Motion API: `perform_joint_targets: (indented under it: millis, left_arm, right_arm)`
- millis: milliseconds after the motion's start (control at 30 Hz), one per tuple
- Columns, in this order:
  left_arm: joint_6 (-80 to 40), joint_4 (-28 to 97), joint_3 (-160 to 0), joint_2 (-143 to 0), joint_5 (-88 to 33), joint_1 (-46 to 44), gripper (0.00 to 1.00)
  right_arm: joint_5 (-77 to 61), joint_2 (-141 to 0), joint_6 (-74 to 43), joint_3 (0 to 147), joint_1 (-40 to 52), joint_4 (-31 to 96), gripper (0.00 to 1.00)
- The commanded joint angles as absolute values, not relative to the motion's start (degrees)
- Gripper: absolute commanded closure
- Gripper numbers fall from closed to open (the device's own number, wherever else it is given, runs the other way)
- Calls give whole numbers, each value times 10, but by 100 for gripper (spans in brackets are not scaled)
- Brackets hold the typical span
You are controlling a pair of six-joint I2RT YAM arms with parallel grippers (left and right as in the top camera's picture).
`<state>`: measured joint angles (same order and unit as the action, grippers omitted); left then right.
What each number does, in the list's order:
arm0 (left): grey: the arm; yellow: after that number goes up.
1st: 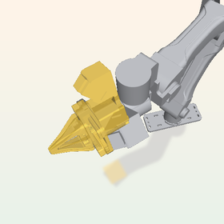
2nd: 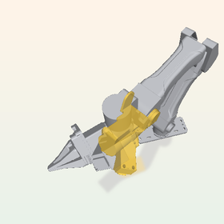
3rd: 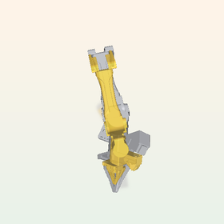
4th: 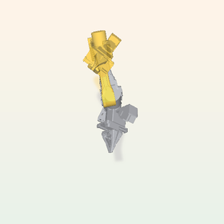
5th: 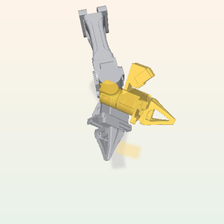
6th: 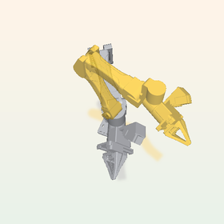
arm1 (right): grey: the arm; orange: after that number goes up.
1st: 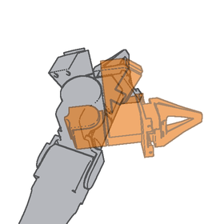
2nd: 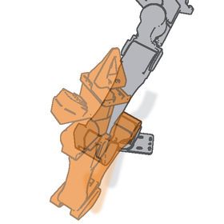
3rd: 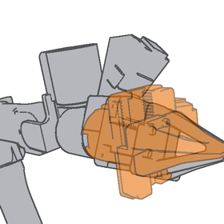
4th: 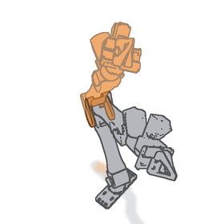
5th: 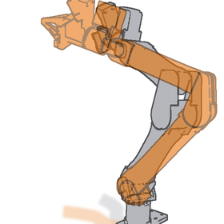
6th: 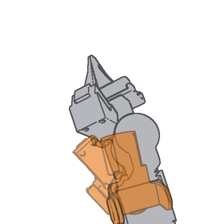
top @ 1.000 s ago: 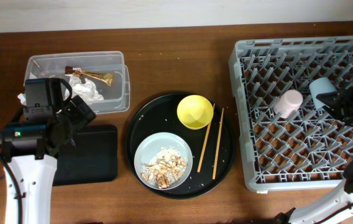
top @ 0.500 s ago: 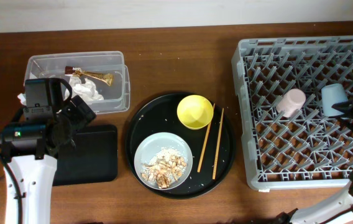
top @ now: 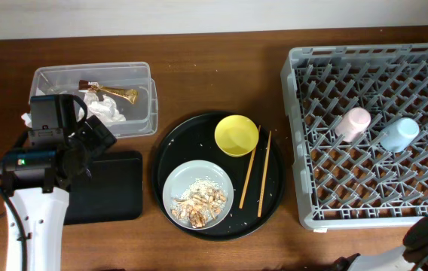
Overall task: Sort waste into correct bins and load items into the dishwasher rack
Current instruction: 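Reach the right gripper to the yellow bowl and grasp its rim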
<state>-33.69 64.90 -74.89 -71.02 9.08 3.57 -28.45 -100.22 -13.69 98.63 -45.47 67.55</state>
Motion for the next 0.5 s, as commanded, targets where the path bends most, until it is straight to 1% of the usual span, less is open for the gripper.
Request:
perform_joint_targets:
  millis: [0,67,100,133,167,233,267,333,467]
  left_arm:
    - [-341,648,-749,-704,99,38,1]
    - [-341,648,-749,-704,99,38,1]
    - [-341,648,-749,-704,99,38,1]
    - [-340,648,-749,-704,99,38,1]
    - [-341,648,-749,-704,99,38,0]
    - [-341,648,-749,-704,99,38,1]
    - [-341,648,-749,-704,99,38,1]
    - [-341,648,-749,-704,99,38,1]
    - [-341,648,-749,-704,99,38,1]
  right_arm:
    - [-250,-997,-113,993,-377,668,91]
    - [-248,-997,-54,993,-288,664,81]
    - [-248,-997,-31,993,-242,661,74]
    - [-236,-997,-28,993,-193,658,67]
    - [-219,-997,-29,993,-134,656,64]
    - [-178,-997,-51,993,-45,654,64]
    - [-165,-997,-59,993,-16,652,63]
    - [-144,-997,-67,993,58,644,55]
    - [-127,-1020,-67,992,178,615,55]
